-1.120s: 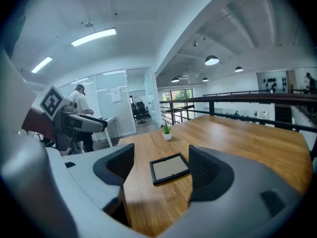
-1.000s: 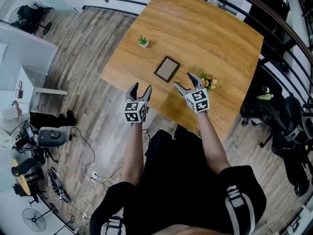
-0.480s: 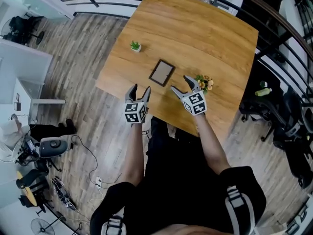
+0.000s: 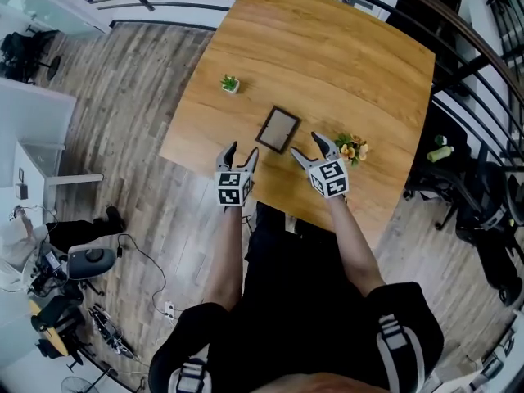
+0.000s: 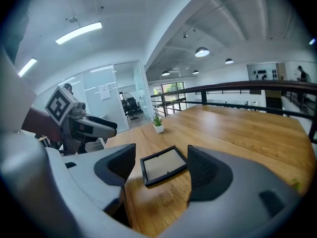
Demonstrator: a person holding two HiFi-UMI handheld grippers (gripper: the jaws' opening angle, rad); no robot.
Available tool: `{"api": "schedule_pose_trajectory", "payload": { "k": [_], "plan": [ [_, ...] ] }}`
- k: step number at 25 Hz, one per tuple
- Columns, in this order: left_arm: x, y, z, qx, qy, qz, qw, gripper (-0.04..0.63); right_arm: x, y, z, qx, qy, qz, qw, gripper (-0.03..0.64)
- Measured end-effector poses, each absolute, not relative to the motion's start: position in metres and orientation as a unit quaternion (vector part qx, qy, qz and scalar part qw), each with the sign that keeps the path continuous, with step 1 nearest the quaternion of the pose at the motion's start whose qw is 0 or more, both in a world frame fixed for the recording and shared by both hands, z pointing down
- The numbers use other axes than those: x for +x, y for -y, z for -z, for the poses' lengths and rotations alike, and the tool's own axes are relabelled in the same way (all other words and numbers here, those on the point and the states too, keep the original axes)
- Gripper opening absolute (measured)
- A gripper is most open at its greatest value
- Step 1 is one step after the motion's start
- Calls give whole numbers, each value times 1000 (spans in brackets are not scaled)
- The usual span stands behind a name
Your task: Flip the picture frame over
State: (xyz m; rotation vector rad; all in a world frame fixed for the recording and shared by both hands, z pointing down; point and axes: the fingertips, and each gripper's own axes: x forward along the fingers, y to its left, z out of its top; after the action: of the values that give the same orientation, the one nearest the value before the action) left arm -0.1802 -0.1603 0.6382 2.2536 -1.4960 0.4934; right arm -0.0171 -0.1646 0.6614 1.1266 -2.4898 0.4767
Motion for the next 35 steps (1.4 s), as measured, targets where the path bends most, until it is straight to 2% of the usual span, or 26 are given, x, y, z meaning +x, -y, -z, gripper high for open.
{"api": "schedule_pose_trajectory", "payload": {
  "k": [35],
  "plan": [
    [-165, 232, -770, 814, 430, -290, 260, 276, -3, 183, -728, 480, 811, -244, 229, 313]
  ]
}}
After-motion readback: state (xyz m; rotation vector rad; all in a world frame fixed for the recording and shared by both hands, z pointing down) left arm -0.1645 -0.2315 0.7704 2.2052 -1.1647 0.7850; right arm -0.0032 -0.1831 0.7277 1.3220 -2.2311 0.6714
